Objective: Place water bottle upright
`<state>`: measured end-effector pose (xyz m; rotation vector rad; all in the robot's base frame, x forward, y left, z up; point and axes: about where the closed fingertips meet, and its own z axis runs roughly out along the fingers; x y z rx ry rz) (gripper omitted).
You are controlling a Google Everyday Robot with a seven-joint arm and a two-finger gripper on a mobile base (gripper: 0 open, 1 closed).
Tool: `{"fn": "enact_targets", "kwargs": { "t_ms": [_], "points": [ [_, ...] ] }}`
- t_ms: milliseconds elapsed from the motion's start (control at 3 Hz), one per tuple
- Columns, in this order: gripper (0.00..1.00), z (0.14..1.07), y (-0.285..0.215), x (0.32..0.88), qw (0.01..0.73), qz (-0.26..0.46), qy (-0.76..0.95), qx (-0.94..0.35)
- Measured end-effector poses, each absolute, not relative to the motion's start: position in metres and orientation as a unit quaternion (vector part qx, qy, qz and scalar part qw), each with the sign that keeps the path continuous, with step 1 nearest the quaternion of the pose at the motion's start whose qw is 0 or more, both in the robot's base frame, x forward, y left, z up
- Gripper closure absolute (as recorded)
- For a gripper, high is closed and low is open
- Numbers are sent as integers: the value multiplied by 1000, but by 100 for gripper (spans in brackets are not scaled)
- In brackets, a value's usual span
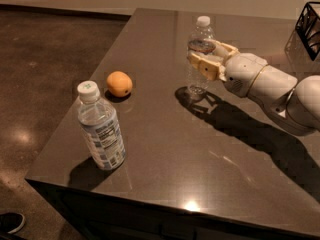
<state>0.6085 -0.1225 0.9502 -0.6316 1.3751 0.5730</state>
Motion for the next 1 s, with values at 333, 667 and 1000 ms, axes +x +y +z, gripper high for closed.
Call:
{"fn": "enact_targets", "kwargs": {
  "t_ms": [333,667,1000],
  "points": [
    [29,947,-125,609,693,259,612,-279],
    [7,944,-127,609,699,263,606,-275],
    [0,942,-128,608,700,256,609,-271]
  ]
}}
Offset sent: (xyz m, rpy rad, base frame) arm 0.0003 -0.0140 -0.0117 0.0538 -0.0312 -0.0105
